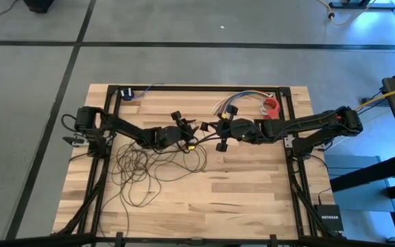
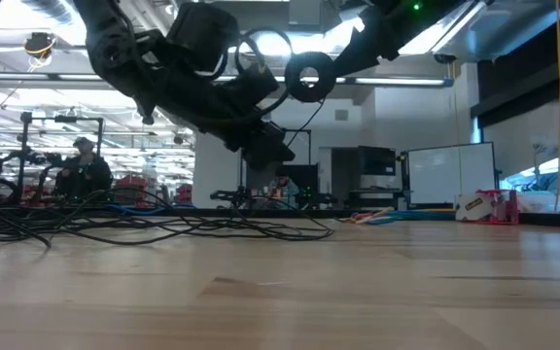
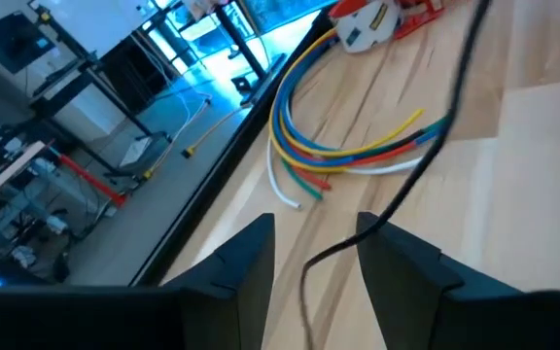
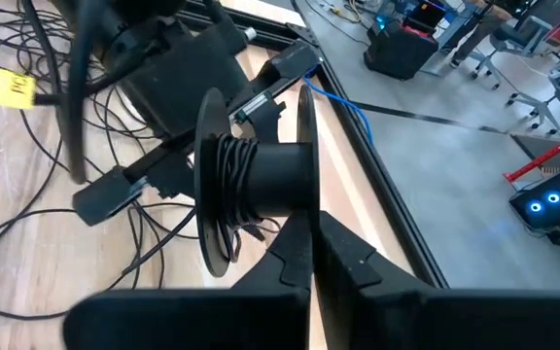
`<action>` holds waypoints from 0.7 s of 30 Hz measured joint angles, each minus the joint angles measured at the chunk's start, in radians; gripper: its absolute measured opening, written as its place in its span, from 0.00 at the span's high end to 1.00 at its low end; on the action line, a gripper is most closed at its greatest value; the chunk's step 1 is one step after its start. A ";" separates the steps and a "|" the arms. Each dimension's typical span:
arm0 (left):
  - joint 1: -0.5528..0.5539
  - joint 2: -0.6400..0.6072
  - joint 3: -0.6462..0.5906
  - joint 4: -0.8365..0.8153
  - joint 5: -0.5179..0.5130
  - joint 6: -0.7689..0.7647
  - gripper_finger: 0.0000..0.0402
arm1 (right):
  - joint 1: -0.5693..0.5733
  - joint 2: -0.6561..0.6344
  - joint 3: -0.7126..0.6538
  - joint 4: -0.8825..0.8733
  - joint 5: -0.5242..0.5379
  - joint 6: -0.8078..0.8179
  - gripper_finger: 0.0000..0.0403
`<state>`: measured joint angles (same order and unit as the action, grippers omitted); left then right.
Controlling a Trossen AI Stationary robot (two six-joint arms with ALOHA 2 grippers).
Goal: Coiling cords
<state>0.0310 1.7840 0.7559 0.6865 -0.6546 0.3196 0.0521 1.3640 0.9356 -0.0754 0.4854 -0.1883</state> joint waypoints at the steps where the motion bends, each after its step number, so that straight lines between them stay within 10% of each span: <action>1: 0.003 0.000 0.000 -0.006 0.000 -0.009 0.66 | 0.000 0.000 0.000 0.000 0.000 0.000 0.99; 9: 0.004 -0.004 0.000 -0.029 -0.028 -0.032 0.97 | 0.000 0.000 0.000 -0.009 -0.008 0.000 0.99; 15: -0.012 -0.123 0.000 -0.175 -0.153 -0.130 0.99 | 0.000 0.000 0.000 -0.070 -0.044 0.000 0.99; 21: -0.026 -0.262 0.000 -0.262 0.028 -0.281 0.98 | 0.000 0.000 0.000 -0.119 0.027 -0.004 0.99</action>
<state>0.0049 1.5223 0.7559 0.4247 -0.6271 0.0388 0.0521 1.3640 0.9356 -0.1947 0.5120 -0.1919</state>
